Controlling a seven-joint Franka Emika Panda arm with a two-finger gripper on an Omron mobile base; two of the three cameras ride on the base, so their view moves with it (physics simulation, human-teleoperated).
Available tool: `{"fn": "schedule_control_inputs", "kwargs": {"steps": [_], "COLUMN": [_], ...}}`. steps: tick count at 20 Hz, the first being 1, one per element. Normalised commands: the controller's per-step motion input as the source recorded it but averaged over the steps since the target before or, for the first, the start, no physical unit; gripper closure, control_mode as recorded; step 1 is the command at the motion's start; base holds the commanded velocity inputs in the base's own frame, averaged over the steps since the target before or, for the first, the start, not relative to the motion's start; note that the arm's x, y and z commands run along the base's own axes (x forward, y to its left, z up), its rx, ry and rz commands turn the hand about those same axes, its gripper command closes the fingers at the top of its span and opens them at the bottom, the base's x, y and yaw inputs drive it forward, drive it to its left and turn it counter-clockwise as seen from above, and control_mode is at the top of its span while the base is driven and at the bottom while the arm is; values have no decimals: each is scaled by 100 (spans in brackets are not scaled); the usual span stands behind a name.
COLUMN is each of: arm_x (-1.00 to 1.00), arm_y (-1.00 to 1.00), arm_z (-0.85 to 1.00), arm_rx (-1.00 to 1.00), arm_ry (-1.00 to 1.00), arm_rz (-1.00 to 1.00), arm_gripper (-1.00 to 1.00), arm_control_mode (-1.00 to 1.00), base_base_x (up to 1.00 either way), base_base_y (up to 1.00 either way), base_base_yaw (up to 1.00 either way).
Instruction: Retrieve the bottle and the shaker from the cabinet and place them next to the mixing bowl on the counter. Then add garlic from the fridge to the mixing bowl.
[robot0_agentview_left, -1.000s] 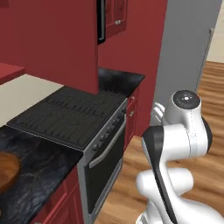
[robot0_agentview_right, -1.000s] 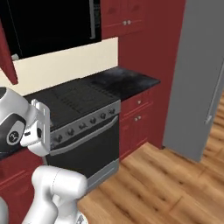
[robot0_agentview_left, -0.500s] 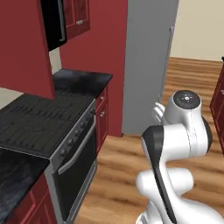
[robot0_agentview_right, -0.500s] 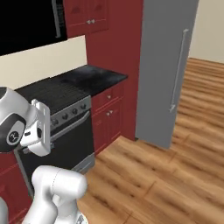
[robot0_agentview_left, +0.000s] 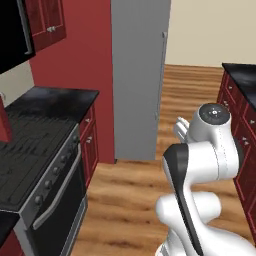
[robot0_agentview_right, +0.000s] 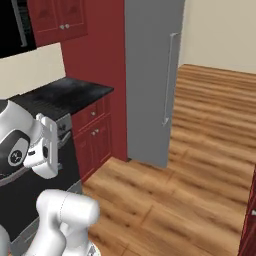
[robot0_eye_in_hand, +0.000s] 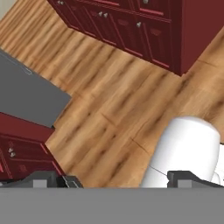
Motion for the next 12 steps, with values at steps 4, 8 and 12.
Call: {"fn": "schedule_control_inputs", "kwargs": {"steps": [4,8,12], "arm_x": [0,0,0], "arm_y": [0,0,0], "arm_z": [0,0,0], "arm_rx": [0,0,0], "arm_ry": [0,0,0], "arm_rz": [0,0,0], "arm_gripper": [-100,-100,-100], "arm_control_mode": [100,100,100], "base_base_x": [50,52,47], "base_base_y": [-38,-42,-57], "base_base_yaw": [-25,-27,-22]}}
